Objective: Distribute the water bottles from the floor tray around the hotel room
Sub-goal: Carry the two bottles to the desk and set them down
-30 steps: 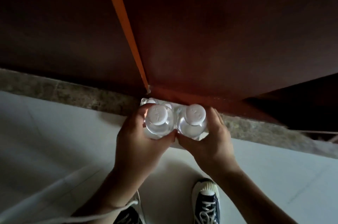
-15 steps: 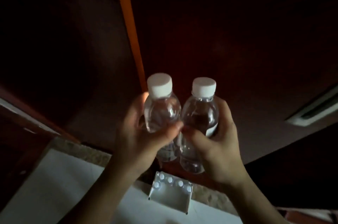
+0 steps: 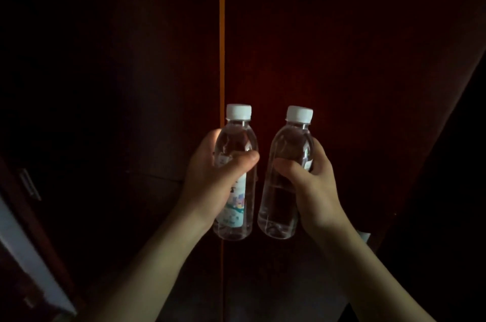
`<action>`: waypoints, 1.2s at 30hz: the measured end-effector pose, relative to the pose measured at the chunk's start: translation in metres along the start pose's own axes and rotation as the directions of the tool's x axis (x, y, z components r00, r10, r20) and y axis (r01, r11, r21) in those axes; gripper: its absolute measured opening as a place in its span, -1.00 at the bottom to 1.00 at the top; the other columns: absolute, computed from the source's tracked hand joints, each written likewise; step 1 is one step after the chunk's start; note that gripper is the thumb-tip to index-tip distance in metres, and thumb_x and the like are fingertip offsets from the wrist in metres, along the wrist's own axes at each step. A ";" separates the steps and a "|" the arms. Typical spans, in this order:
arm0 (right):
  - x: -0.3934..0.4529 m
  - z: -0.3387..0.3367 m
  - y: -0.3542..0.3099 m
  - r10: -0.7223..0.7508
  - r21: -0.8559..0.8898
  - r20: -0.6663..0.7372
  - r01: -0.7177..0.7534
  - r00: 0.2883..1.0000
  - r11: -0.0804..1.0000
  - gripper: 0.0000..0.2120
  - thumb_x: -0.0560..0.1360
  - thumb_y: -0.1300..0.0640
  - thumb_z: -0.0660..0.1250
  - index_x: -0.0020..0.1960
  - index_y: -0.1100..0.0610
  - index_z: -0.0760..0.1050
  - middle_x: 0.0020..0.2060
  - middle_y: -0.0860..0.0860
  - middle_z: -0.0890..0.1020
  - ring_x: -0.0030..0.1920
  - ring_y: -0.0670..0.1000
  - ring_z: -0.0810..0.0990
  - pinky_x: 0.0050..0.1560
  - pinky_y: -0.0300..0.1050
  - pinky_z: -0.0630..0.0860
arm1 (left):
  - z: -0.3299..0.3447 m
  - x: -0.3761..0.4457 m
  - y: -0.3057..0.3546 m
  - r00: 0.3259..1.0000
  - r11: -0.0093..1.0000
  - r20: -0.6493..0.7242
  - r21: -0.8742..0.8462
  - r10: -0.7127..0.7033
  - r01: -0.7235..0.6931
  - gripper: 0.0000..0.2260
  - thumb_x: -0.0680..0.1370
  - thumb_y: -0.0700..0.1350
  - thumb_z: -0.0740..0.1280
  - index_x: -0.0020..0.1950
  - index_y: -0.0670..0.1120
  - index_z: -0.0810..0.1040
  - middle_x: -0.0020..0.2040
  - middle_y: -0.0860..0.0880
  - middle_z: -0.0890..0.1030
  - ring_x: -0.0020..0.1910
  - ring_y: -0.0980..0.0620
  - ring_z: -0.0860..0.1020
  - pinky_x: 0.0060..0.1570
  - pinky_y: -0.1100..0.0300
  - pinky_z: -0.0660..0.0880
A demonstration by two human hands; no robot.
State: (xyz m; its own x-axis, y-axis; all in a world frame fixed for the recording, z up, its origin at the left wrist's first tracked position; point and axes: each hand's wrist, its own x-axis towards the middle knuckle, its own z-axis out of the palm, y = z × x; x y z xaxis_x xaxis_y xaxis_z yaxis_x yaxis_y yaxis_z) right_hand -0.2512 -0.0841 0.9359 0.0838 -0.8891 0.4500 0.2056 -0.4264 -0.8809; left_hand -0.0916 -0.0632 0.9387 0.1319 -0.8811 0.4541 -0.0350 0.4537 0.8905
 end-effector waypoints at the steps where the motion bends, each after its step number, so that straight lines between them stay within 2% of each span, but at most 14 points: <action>1: -0.002 0.004 -0.006 -0.007 0.002 -0.008 0.007 1.000 1.000 -0.65 0.33 0.25 0.40 0.10 0.15 0.50 -0.28 -0.09 0.66 -0.27 -0.12 0.65 -0.27 -0.25 0.57 | -0.001 0.000 0.005 1.000 1.000 0.016 -0.007 0.001 -0.001 -0.80 0.38 -0.04 0.44 -0.03 0.15 0.58 -0.04 -0.03 0.69 -0.05 0.00 0.68 -0.07 0.04 0.62; 5: -0.015 0.007 -0.023 -0.023 -0.065 -0.099 0.016 0.995 0.998 -0.65 0.32 0.30 0.42 0.09 0.20 0.50 -0.26 -0.04 0.66 -0.27 -0.07 0.65 -0.26 -0.22 0.58 | 0.006 0.007 0.014 0.992 0.997 0.128 -0.080 0.015 -0.005 -0.73 0.36 -0.06 0.43 0.05 0.07 0.56 -0.10 0.11 0.68 -0.13 0.16 0.67 -0.25 0.35 0.55; 7: -0.026 -0.006 -0.034 -0.040 -0.145 -0.177 0.014 0.983 0.989 -0.65 0.29 0.28 0.44 0.07 0.14 0.52 -0.27 -0.05 0.66 -0.28 -0.08 0.64 -0.27 -0.22 0.57 | 0.023 0.010 0.017 0.982 0.994 0.186 -0.109 0.021 -0.001 -0.66 0.35 -0.03 0.43 0.11 0.07 0.55 -0.05 0.10 0.68 -0.08 0.14 0.67 -0.25 0.35 0.55; 10: -0.049 -0.043 -0.058 -0.097 -0.248 -0.349 0.008 0.932 0.969 -0.68 0.28 0.25 0.45 0.01 0.09 0.52 -0.31 -0.09 0.64 -0.33 -0.13 0.62 -0.32 -0.27 0.54 | 0.065 0.009 0.026 0.954 0.985 0.299 -0.173 0.033 0.020 -0.65 0.33 0.02 0.43 0.10 0.18 0.51 -0.02 0.13 0.68 -0.09 0.18 0.67 -0.29 0.40 0.54; 13: -0.085 -0.094 -0.090 -0.198 -0.361 -0.522 -0.004 0.830 0.933 -0.66 0.23 0.20 0.47 -0.01 0.06 0.52 -0.32 -0.13 0.64 -0.31 -0.18 0.61 -0.28 -0.27 0.55 | 0.123 -0.005 0.038 0.898 0.959 0.438 -0.267 0.037 0.090 -0.61 0.33 -0.02 0.43 0.16 0.12 0.53 -0.05 -0.05 0.70 -0.14 0.01 0.70 -0.27 0.24 0.59; 16: -0.133 -0.147 -0.128 -0.311 -0.446 -0.655 -0.020 0.688 0.895 -0.62 0.18 0.15 0.52 -0.02 0.05 0.54 -0.30 -0.10 0.64 -0.27 -0.12 0.61 -0.23 -0.16 0.58 | 0.189 -0.030 0.056 0.819 0.929 0.569 -0.338 0.075 0.150 -0.63 0.32 0.01 0.46 0.12 0.16 0.56 -0.07 -0.06 0.69 -0.16 -0.06 0.70 -0.27 0.16 0.60; 19: -0.191 -0.196 -0.169 -0.395 -0.503 -0.744 -0.063 0.539 0.862 -0.55 0.16 0.11 0.54 0.02 0.06 0.54 -0.28 -0.06 0.64 -0.24 -0.03 0.63 -0.20 -0.03 0.62 | 0.256 -0.069 0.076 0.739 0.894 0.663 -0.396 0.120 0.210 -0.56 0.23 0.13 0.48 0.10 0.19 0.56 -0.06 -0.09 0.69 -0.15 -0.08 0.70 -0.26 0.11 0.62; 22: -0.249 -0.237 -0.207 -0.484 -0.570 -0.778 -0.127 0.401 0.811 -0.49 0.14 0.06 0.55 0.05 0.09 0.54 -0.21 0.03 0.64 -0.21 0.00 0.64 -0.21 -0.02 0.63 | 0.322 -0.110 0.097 0.663 0.862 0.729 -0.436 0.170 0.258 -0.50 0.21 0.13 0.48 0.13 0.12 0.57 -0.12 -0.07 0.68 -0.21 -0.07 0.68 -0.28 0.10 0.59; 26: -0.327 -0.288 -0.255 -0.590 -0.632 -0.773 -0.201 0.231 0.749 -0.60 0.19 0.20 0.52 0.01 0.07 0.53 -0.19 0.07 0.64 -0.24 -0.07 0.65 -0.29 -0.13 0.63 | 0.405 -0.168 0.126 0.567 0.849 0.794 -0.441 0.217 0.292 -0.48 0.22 0.13 0.49 0.16 0.06 0.57 -0.12 -0.08 0.69 -0.18 -0.12 0.70 -0.24 0.01 0.64; 31: -0.413 -0.344 -0.312 -0.674 -0.671 -0.731 -0.298 0.110 0.679 -0.60 0.30 0.46 0.51 -0.07 0.04 0.52 -0.32 -0.08 0.65 -0.34 -0.20 0.62 -0.40 -0.27 0.57 | 0.498 -0.249 0.166 0.450 0.813 0.858 -0.437 0.249 0.384 -0.62 0.25 0.04 0.52 0.04 0.06 0.62 -0.13 -0.13 0.70 -0.17 -0.20 0.70 -0.24 0.00 0.65; 34: -0.454 -0.366 -0.340 -0.708 -0.677 -0.703 -0.363 0.065 0.640 -0.61 0.30 0.45 0.51 -0.09 0.05 0.51 -0.31 -0.07 0.64 -0.35 -0.21 0.62 -0.41 -0.26 0.57 | 0.543 -0.291 0.187 0.393 0.784 0.879 -0.437 0.270 0.441 -0.74 0.24 -0.05 0.53 -0.10 0.10 0.65 -0.25 -0.07 0.71 -0.30 -0.11 0.69 -0.35 0.08 0.64; 36: -0.483 -0.381 -0.356 -0.726 -0.670 -0.688 -0.392 0.009 0.630 -0.61 0.30 0.43 0.53 -0.08 0.02 0.51 -0.28 -0.04 0.62 -0.36 -0.21 0.60 -0.42 -0.28 0.55 | 0.570 -0.320 0.200 0.341 0.759 0.891 -0.439 0.299 0.482 -0.71 0.21 -0.15 0.59 -0.13 0.05 0.65 -0.33 -0.02 0.69 -0.40 0.00 0.66 -0.41 0.13 0.62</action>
State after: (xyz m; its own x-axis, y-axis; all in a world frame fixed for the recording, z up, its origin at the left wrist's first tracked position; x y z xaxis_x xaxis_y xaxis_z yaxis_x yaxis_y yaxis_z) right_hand -0.7361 0.4343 0.9762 -0.8189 0.1876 0.5424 -0.5570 -0.0322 -0.8299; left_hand -0.7050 0.2338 0.9883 -0.8483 -0.2840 0.4469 0.4717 -0.0218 0.8815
